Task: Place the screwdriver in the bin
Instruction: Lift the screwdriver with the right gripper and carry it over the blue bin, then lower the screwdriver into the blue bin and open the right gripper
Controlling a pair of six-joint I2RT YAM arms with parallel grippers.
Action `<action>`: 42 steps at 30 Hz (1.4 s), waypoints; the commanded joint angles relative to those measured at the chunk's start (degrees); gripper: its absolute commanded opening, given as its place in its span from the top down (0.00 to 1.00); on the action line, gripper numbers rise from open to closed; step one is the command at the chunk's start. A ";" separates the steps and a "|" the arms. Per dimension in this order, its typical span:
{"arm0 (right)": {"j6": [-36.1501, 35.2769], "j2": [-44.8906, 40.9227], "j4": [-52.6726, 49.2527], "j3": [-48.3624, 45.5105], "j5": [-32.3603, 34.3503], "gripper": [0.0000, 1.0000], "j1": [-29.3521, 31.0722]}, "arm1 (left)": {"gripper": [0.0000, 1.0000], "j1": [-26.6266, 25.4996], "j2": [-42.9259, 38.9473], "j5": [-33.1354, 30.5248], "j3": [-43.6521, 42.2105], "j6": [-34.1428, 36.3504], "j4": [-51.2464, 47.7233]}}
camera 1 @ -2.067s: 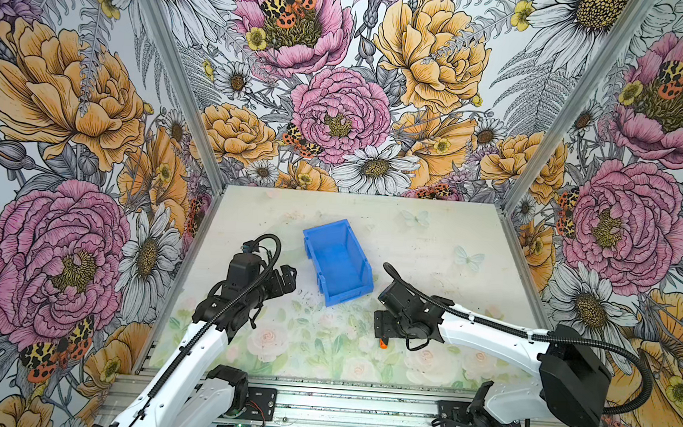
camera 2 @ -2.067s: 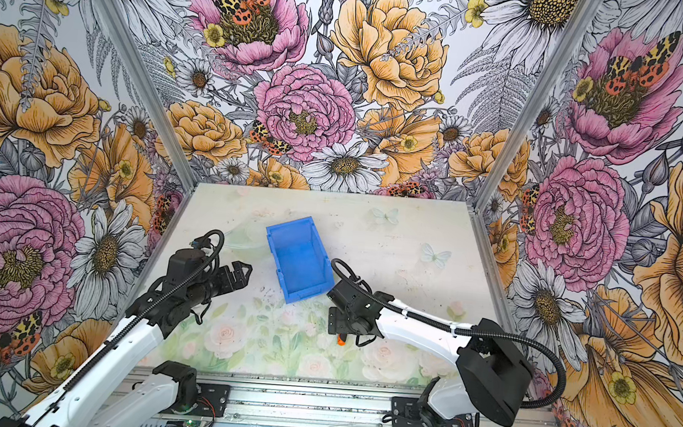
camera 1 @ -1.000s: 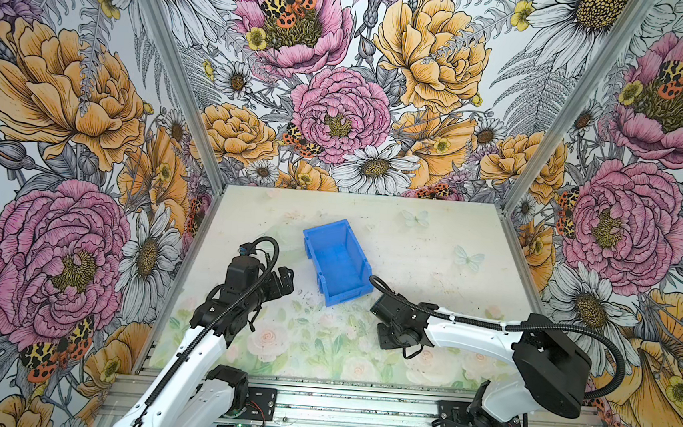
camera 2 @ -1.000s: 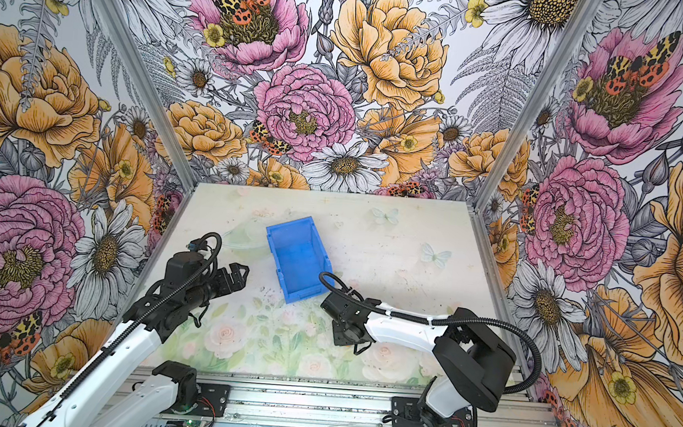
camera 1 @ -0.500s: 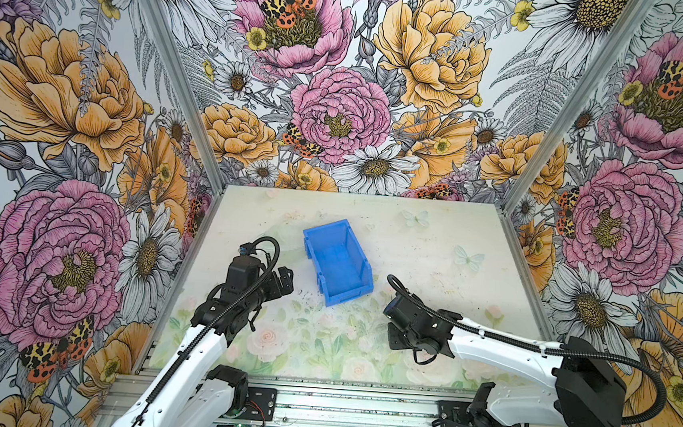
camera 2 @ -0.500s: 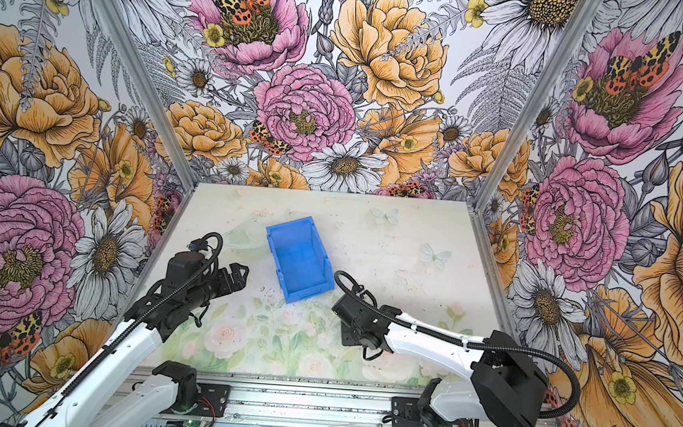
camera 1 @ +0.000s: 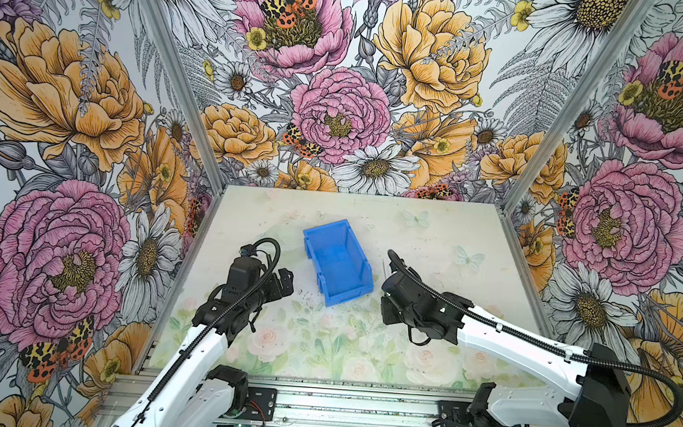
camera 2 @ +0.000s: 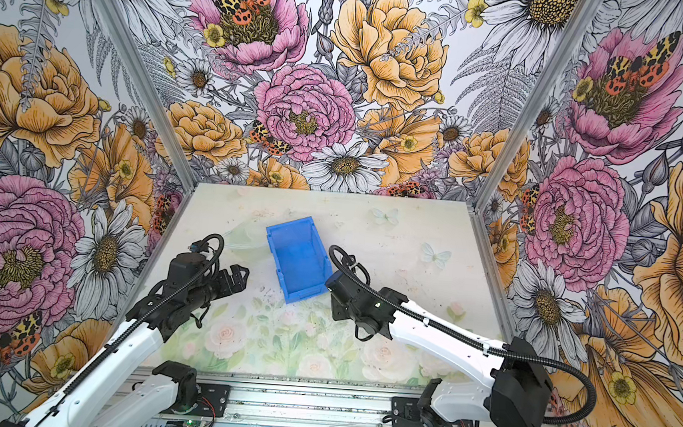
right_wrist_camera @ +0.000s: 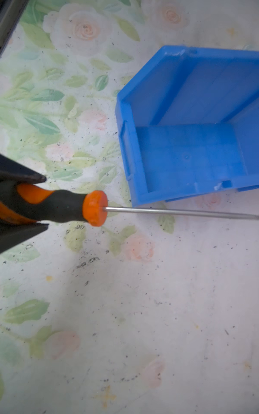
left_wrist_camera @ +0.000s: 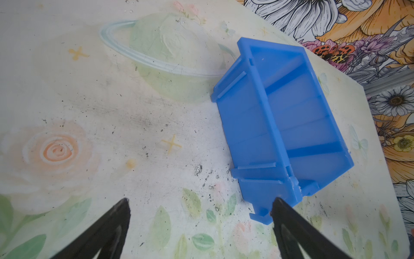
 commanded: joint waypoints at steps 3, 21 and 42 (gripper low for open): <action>-3.75 5.93 0.45 7.38 0.57 1.00 0.21 | 0.01 0.06 -0.11 -1.51 -0.49 0.33 1.63; -7.96 27.10 0.54 29.06 -4.35 1.00 -1.97 | 0.01 -0.45 -5.89 10.19 -3.49 -0.57 10.24; -6.40 41.43 2.63 35.95 -12.71 1.00 -6.51 | 0.01 -0.39 -9.51 8.00 -4.45 0.05 9.92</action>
